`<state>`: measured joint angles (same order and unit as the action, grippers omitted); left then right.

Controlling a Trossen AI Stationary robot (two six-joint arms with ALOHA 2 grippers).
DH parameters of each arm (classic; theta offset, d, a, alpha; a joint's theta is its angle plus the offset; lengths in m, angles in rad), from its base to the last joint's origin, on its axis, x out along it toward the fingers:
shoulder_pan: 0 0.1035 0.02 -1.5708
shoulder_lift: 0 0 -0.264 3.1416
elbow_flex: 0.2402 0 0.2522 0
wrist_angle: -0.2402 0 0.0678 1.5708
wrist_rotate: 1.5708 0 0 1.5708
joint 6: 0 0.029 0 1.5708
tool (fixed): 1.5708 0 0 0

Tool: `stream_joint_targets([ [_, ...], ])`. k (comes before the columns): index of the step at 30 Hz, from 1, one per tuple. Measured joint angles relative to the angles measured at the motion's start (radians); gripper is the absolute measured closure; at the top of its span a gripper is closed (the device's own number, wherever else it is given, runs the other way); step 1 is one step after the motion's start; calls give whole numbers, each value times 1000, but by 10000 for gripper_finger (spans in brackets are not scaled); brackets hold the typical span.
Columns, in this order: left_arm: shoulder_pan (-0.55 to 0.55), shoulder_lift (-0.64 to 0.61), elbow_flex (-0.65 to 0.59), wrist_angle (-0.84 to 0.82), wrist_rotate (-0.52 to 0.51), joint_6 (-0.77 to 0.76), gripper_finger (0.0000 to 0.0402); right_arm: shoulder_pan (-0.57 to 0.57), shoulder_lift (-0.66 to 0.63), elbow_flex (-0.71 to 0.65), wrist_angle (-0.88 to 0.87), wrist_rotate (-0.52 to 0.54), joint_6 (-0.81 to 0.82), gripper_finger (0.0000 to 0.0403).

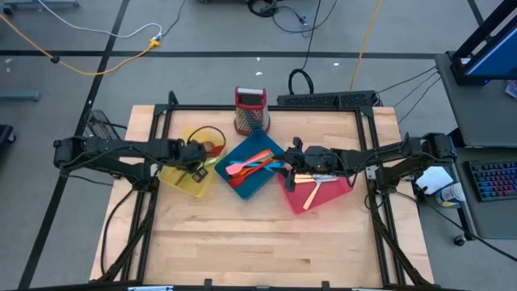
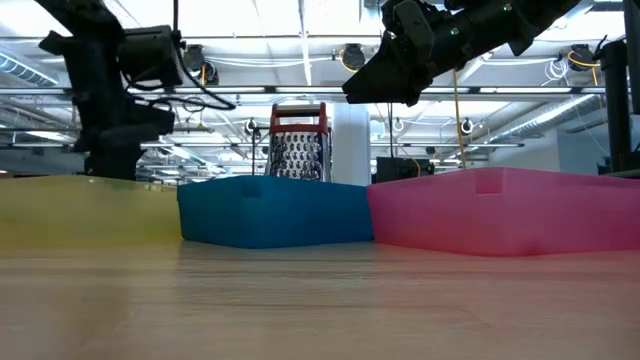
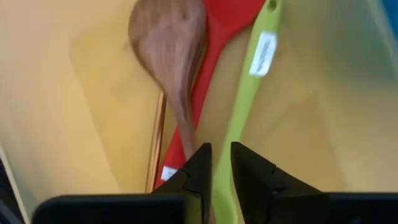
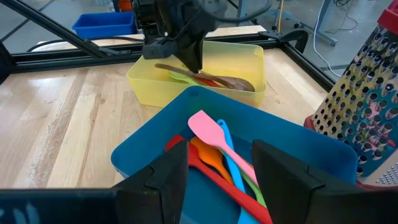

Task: Pick & Place Kitchen Items
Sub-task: Return to Home Position

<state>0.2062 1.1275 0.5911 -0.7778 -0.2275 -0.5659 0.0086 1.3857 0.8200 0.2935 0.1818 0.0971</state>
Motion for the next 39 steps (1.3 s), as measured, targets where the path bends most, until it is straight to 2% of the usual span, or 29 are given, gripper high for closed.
stream_joint_targets([
  [6,-11,0,60,-2,-10,20,395,0,0,0,0,0,30,234],
  [11,-46,-1,109,-3,-74,47,389,0,0,0,0,0,48,239],
  [17,-94,-43,155,-2,-153,64,398,0,-6,0,-14,0,46,297],
  [24,-148,-164,166,-3,-264,66,387,0,-6,0,-18,0,13,395],
  [30,-195,-294,166,-2,-314,75,396,0,-53,0,-54,0,-9,398],
  [35,-234,-413,166,-4,-348,144,385,0,-175,0,-146,0,-31,400],
  [39,-251,-521,166,-2,-366,184,397,7,-274,0,-231,-2,-33,402],
])
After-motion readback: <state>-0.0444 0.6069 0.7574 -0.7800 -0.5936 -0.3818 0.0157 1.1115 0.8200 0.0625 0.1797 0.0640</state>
